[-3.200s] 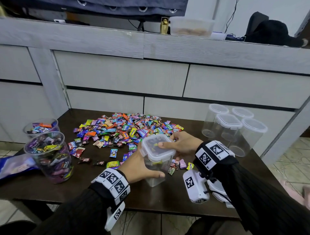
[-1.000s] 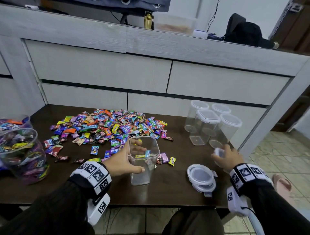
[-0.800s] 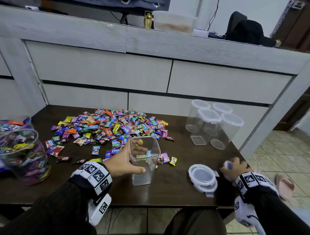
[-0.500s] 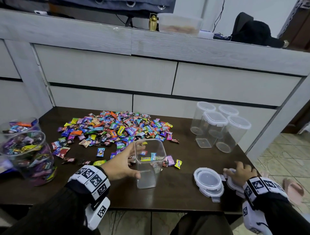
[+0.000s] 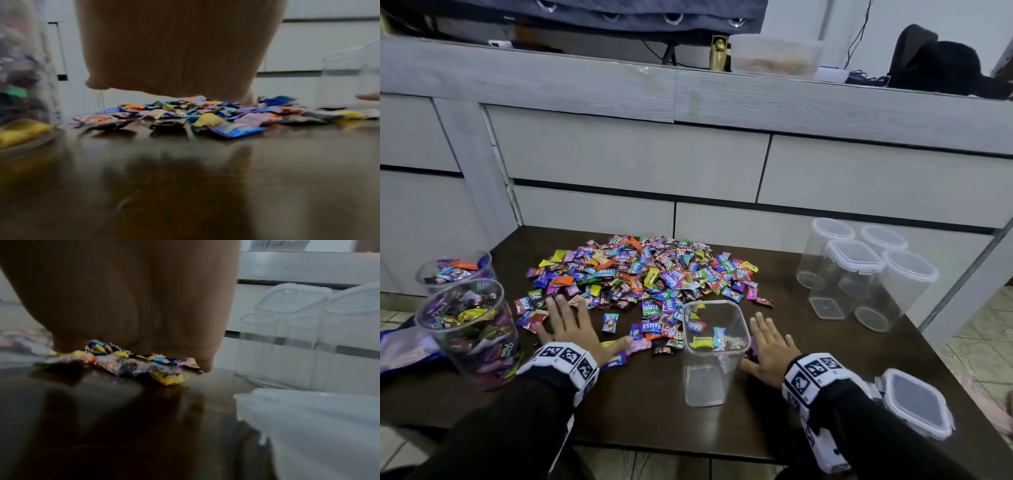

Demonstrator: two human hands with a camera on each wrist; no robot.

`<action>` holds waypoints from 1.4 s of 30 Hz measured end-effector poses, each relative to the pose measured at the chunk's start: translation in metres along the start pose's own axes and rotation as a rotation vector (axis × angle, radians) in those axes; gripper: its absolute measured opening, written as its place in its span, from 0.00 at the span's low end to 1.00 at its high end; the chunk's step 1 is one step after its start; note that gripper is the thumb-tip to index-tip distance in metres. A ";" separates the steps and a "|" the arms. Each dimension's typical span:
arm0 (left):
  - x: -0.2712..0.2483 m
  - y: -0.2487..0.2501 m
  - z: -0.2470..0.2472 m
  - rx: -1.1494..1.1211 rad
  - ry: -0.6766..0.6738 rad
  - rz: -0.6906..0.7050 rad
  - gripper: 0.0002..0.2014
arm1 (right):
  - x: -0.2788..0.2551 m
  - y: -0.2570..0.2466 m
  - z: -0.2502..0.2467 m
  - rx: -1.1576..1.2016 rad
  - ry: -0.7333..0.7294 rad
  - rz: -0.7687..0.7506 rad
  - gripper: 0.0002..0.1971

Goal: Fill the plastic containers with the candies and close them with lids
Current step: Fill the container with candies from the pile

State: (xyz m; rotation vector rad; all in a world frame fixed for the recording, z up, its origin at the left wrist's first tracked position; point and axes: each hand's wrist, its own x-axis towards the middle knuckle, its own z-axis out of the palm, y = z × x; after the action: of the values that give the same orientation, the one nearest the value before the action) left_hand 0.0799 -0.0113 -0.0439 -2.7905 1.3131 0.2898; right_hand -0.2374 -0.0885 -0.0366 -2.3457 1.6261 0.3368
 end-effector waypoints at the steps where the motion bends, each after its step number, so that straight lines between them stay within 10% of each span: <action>1: 0.004 -0.002 0.000 0.000 0.025 -0.038 0.66 | 0.005 -0.001 0.003 -0.015 -0.005 -0.001 0.48; 16: 0.078 -0.011 -0.004 -0.282 -0.098 -0.336 0.57 | 0.047 -0.018 -0.009 0.063 -0.029 -0.065 0.54; 33: 0.053 0.044 -0.006 -0.085 -0.337 0.461 0.78 | 0.108 -0.067 -0.024 -0.022 0.097 -0.564 0.59; 42: 0.058 0.064 -0.002 0.137 -0.229 0.595 0.56 | 0.125 -0.086 -0.021 -0.400 0.136 -0.756 0.42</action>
State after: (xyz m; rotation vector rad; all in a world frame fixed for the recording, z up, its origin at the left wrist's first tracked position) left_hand 0.0674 -0.0963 -0.0500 -2.1183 1.9737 0.4952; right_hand -0.1125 -0.1768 -0.0518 -3.1169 0.6374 0.3588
